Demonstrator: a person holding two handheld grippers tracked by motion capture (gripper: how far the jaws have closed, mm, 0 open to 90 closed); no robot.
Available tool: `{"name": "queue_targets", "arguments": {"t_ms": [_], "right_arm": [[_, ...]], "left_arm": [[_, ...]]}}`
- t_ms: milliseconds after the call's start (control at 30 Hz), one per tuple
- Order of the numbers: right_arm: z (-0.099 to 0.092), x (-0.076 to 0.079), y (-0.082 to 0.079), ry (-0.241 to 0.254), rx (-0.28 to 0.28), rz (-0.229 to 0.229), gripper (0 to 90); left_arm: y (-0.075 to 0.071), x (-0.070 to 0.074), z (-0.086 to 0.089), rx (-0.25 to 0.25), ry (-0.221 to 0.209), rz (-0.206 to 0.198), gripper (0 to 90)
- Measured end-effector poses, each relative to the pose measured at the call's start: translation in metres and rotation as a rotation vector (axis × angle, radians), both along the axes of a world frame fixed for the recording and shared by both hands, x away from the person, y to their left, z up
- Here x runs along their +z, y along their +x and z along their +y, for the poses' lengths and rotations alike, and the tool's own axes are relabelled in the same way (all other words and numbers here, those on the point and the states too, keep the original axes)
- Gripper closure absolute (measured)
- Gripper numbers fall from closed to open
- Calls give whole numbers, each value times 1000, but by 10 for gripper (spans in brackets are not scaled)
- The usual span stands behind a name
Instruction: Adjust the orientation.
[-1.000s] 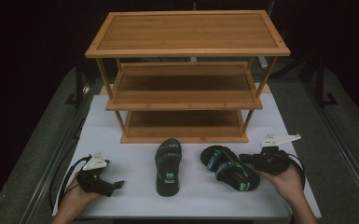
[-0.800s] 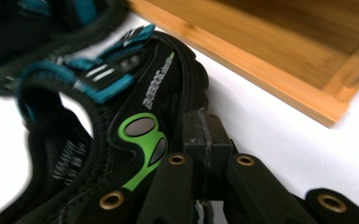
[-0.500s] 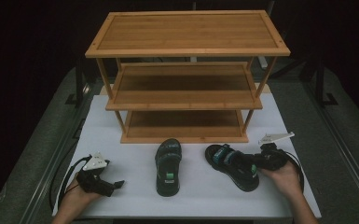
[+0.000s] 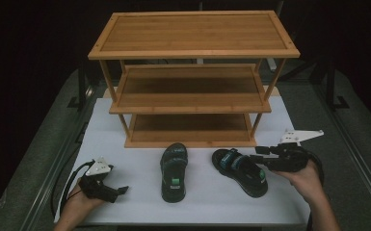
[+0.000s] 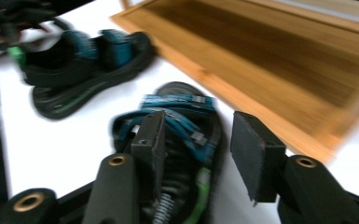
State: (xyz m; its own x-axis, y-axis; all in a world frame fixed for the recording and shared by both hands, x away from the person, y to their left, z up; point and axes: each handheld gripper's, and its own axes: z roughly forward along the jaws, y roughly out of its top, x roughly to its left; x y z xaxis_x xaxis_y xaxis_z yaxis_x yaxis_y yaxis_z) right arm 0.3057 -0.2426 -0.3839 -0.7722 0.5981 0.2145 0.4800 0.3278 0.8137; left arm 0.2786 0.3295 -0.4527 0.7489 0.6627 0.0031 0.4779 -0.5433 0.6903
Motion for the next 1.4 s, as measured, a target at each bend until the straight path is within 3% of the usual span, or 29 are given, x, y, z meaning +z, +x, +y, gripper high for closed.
{"name": "queue_targets", "arguments": {"t_ms": [100,300,367,467,767,933,1133,1400], "right_arm": [[9,-2,6,13,57,14,469],[26,-6,16,-7,135,25,381],[31,-9,19,-46,156,38,368],[33,-12,23,-27,183,68,406],[34,-12,21,-27,197,76,485],[29,-9,19,-31,155,78,532],[19,-9,13,-57,139,75,688],[10,-10,9,-46,130,68,701]], "left_arm": [[0,0,0,1,-1,0,0],[0,0,0,-1,1,1,0],[0,0,0,0,1,0,0],[0,0,0,1,0,0,0],[0,0,0,1,0,-1,0],[0,0,0,0,0,0,0],[0,0,0,-1,3,0,0],[0,0,0,-1,2,1,0]]}}
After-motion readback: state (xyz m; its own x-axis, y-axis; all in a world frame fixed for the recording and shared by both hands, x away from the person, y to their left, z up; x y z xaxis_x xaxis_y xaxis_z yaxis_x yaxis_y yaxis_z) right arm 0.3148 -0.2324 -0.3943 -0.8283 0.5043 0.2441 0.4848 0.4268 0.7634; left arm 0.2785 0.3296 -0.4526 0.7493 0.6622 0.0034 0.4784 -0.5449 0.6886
